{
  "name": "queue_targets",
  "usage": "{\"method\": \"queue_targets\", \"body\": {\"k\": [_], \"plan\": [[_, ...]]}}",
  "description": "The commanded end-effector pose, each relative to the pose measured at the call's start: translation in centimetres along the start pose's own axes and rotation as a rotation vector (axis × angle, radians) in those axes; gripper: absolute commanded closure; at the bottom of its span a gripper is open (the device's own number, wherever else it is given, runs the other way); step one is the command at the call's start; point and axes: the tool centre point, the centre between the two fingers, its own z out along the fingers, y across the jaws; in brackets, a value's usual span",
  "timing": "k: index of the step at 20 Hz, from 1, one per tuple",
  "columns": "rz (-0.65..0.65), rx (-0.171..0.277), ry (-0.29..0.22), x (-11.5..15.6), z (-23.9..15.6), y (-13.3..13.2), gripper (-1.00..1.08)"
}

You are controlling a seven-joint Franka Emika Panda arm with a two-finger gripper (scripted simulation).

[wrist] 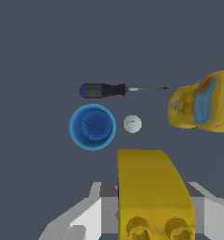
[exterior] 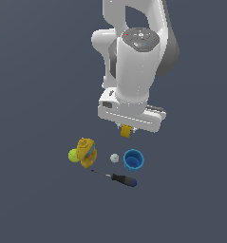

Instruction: Pick up a designated object from a clutter of objects.

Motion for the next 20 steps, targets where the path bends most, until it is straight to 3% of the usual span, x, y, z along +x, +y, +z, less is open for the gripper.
{"method": "queue_targets", "body": {"k": [1,20], "plan": [[0.001,0.0,0.0,0.3,-2.3,-1.9,1.08],[0.0,0.002,-0.001,2.2,-13.8,-12.0,1.08]]}}
